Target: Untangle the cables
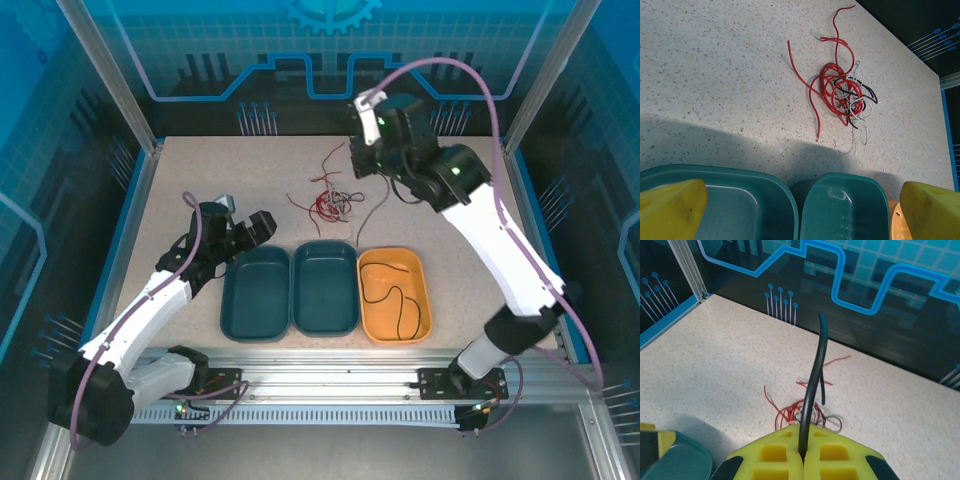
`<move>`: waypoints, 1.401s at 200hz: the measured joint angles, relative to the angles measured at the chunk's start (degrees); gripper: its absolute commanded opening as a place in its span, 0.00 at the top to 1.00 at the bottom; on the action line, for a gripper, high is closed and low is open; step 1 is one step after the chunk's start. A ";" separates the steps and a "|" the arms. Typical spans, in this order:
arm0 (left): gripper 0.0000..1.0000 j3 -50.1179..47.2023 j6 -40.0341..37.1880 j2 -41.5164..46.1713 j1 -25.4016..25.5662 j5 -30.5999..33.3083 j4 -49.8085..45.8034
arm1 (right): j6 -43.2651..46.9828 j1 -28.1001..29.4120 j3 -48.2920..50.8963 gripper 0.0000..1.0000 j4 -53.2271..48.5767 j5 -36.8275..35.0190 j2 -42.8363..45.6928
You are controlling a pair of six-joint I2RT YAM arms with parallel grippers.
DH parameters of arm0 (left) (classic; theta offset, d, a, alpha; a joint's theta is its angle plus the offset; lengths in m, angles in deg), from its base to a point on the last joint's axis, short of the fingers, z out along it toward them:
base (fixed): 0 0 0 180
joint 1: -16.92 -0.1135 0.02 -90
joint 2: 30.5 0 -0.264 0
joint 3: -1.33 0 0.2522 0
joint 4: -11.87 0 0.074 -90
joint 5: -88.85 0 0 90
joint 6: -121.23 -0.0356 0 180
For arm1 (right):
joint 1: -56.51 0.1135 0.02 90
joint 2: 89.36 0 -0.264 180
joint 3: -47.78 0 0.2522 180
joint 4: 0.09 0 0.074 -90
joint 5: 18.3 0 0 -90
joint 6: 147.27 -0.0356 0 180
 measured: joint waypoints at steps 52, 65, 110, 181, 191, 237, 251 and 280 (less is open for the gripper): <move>0.01 0.00 -0.04 0.02 0.00 0.00 -0.02 | -6.80 0.00 10.32 1.00 -8.33 -0.09 11.78; 0.01 0.00 -0.04 0.02 0.00 0.00 0.00 | -8.61 0.00 12.00 1.00 -10.84 0.31 13.53; 0.01 0.00 -0.07 0.00 0.00 0.04 -0.02 | -14.23 0.02 19.21 1.00 -19.78 1.62 18.75; 0.01 0.02 -0.24 -0.11 0.00 0.04 -0.04 | -17.75 0.02 31.34 1.00 -22.08 5.46 20.90; 0.01 0.02 -0.24 -0.11 0.00 0.02 -0.04 | -17.73 0.02 32.39 1.00 -21.18 5.95 20.92; 0.01 0.02 -0.24 -0.11 0.00 0.04 -0.04 | -17.27 -0.11 34.99 1.00 -16.79 6.34 20.90; 0.01 0.02 -0.24 -0.11 0.00 0.02 -0.04 | -16.74 -0.50 35.36 1.00 -15.43 6.54 20.90; 0.01 0.02 -0.24 -0.11 0.00 0.04 -0.04 | -15.19 -2.25 35.60 1.00 -12.48 7.17 20.22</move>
